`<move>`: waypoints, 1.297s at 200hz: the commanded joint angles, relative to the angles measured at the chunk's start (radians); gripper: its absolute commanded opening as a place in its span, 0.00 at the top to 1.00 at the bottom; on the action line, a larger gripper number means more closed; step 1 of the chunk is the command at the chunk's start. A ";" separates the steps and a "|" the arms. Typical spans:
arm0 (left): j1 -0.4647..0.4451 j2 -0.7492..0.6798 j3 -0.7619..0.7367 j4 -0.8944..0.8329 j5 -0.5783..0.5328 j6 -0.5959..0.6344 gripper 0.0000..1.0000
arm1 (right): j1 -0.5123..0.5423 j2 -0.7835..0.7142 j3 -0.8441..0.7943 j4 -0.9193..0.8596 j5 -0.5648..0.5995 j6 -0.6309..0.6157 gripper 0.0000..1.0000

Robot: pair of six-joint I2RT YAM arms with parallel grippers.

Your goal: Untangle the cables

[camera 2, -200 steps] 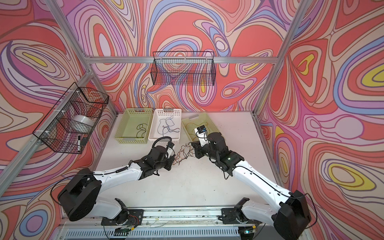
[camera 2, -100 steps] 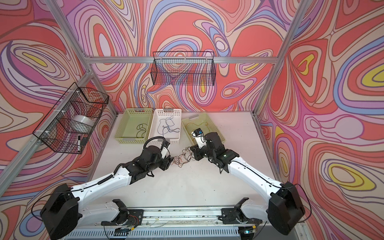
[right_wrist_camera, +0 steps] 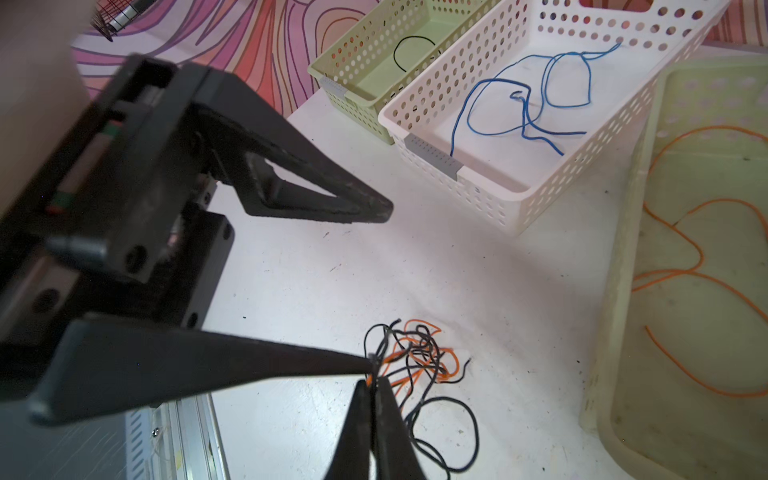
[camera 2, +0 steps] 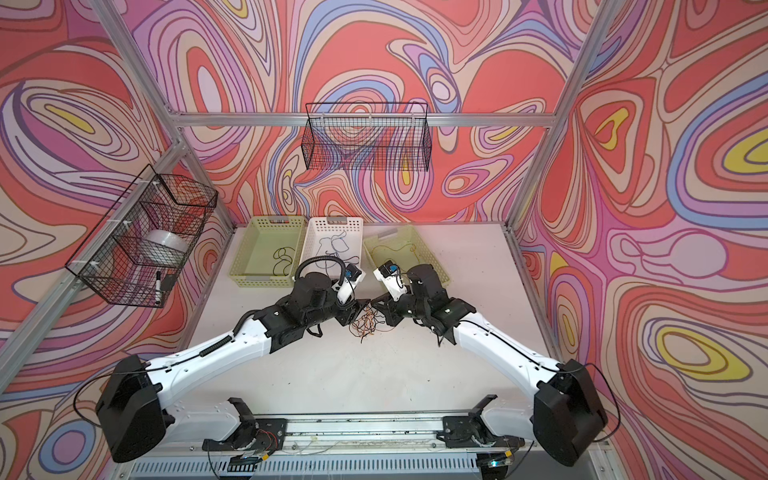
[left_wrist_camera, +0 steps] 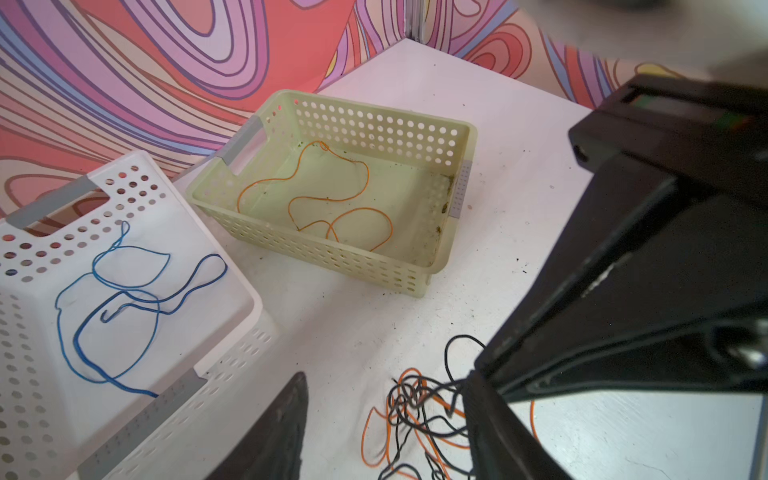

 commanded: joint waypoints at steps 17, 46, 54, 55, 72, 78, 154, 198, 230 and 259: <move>-0.003 0.039 0.030 0.005 0.050 0.056 0.41 | 0.002 0.001 0.030 0.000 -0.036 -0.051 1.00; -0.003 0.046 0.030 -0.002 0.073 0.066 0.42 | 0.003 0.005 0.034 -0.017 -0.002 -0.079 1.00; -0.003 0.038 0.022 -0.010 0.075 0.068 0.42 | 0.002 0.007 0.038 -0.028 0.029 -0.083 1.00; -0.003 0.037 0.021 -0.011 0.076 0.069 0.42 | 0.002 0.007 0.038 -0.030 0.032 -0.083 1.00; -0.003 0.005 -0.015 -0.014 0.075 0.093 0.41 | 0.003 0.007 0.036 -0.041 0.079 -0.098 1.00; -0.003 -0.006 -0.027 -0.018 0.074 0.105 0.40 | 0.002 0.006 0.036 -0.045 0.081 -0.101 1.00; -0.005 0.025 -0.031 0.044 0.084 0.085 0.37 | 0.003 0.009 0.036 -0.043 -0.028 -0.144 1.00; -0.009 0.081 0.007 0.095 0.064 0.067 0.44 | 0.002 0.007 0.021 -0.017 -0.078 -0.146 1.00; -0.012 0.051 -0.016 0.137 0.057 0.046 0.76 | 0.002 -0.013 -0.008 0.029 -0.024 -0.111 0.90; -0.012 0.015 -0.018 0.108 0.067 0.032 0.92 | 0.000 -0.038 -0.049 0.067 0.125 -0.075 0.61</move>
